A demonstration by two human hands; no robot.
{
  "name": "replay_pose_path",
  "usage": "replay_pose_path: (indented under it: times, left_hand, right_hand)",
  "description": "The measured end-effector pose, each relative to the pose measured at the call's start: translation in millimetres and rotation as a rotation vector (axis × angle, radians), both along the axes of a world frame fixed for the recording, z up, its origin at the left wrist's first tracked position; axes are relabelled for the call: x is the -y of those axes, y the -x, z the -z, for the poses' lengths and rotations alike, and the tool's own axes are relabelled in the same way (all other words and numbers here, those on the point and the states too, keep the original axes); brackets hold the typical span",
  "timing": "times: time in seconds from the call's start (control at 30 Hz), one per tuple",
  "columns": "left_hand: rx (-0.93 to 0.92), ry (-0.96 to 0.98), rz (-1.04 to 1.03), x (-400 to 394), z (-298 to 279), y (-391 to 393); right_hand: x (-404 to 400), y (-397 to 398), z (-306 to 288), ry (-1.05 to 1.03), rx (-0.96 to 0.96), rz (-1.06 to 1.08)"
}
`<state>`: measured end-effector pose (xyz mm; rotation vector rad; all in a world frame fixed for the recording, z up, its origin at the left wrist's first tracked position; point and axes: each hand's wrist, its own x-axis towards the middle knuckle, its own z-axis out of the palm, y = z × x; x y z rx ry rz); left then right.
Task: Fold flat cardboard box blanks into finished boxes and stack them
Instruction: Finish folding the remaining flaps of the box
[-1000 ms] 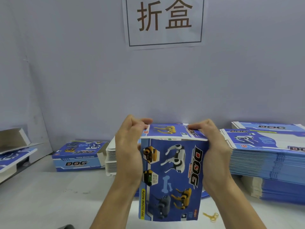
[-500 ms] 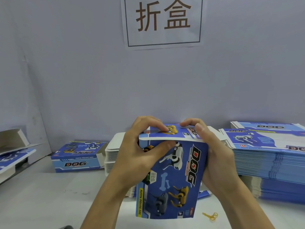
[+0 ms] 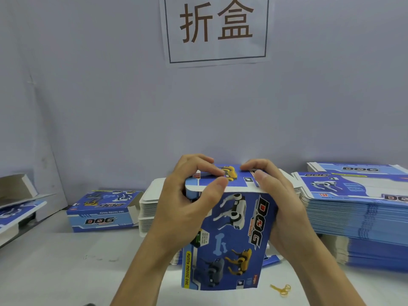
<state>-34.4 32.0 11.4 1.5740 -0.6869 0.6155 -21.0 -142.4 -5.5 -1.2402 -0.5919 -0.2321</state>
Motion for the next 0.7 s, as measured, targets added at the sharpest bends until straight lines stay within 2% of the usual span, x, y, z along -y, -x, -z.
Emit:
replay_pose_path:
  times: [0.17,0.43,0.53,0.6,0.7]
  left_hand:
    - [-0.027,0.022,0.086,-4,-2,2]
    - [0.013,0.082,0.015,-4,1,-4]
    - [0.000,0.029,0.041,-5,1,-5]
    - [-0.134,-0.075,0.135,-9,3,-6]
    - [-0.446,-0.333,0.206,-21,2,-7]
  right_hand:
    - [4,1,0,0.008,0.017,-0.041]
    - [-1,3,-2,-0.007,0.092,0.117]
    - [1,4,-4,-0.028,0.100,0.142]
    - [5,5,-6,-0.105,0.084,0.147]
    - [20,7,-10,-0.323,-0.003,0.099]
